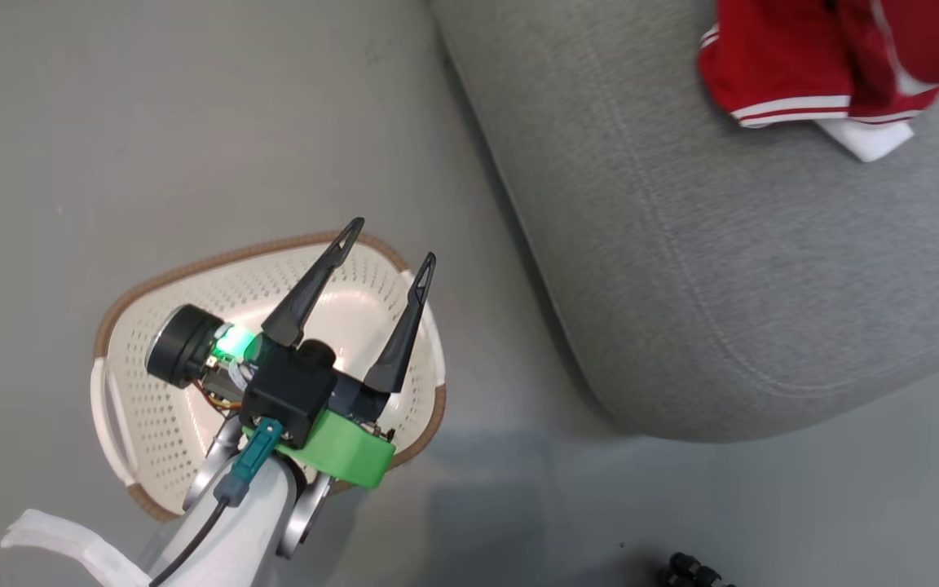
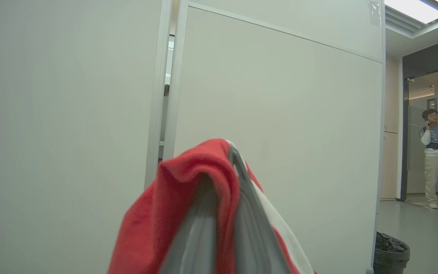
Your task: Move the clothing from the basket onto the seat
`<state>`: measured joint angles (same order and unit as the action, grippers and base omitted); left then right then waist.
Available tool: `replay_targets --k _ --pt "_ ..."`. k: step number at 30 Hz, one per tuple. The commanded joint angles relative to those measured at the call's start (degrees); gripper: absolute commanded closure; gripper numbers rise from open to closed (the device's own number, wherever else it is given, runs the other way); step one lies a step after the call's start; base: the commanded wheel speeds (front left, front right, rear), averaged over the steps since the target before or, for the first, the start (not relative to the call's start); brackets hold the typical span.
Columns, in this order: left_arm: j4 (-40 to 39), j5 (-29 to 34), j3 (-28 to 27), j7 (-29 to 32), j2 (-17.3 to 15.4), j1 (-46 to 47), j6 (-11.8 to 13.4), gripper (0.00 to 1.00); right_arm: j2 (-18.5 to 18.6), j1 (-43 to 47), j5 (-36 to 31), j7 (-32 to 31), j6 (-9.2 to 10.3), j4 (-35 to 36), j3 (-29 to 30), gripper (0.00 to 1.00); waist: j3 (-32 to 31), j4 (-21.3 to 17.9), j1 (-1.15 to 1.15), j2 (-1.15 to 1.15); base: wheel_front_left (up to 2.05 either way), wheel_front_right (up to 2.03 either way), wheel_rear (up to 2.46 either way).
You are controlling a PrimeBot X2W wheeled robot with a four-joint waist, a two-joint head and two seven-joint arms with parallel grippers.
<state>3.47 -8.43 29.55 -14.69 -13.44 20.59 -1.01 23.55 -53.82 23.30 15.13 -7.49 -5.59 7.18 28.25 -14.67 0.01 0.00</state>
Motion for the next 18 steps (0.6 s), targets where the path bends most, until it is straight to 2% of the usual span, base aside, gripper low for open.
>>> replay_targets --k 1,6,10,15,18 --pt "0.21 0.48 -0.1 -0.12 -0.21 1.21 -0.35 0.0 1.14 -2.36 0.28 0.02 0.01 -1.08 0.48 1.0 7.44 6.94 -0.01 0.0 0.0 0.0 0.0" --pt "1.0 0.45 0.6 -0.42 0.48 2.54 -0.94 0.0 5.52 -8.82 -1.14 0.02 0.01 -8.24 1.79 1.0 9.83 9.08 -0.01 0.0 0.0 0.0 0.0" --pt "1.57 0.51 1.18 -0.56 1.21 3.18 -1.24 0.0 7.35 -8.87 -2.85 0.02 0.01 -16.4 3.17 1.0 10.72 10.5 -0.01 0.0 0.0 0.0 0.0" --pt "2.22 0.39 1.07 -0.53 1.94 3.2 -1.42 0.0 6.56 -5.27 -3.49 0.03 0.01 -28.01 5.8 1.0 10.1 11.31 -0.01 0.0 0.0 0.0 0.0" --pt "2.21 0.18 0.94 -0.52 2.49 2.62 -1.38 0.0 5.62 -3.19 -4.84 0.03 0.02 -32.24 7.41 1.0 8.9 11.44 -0.01 0.0 0.0 0.0 0.0"
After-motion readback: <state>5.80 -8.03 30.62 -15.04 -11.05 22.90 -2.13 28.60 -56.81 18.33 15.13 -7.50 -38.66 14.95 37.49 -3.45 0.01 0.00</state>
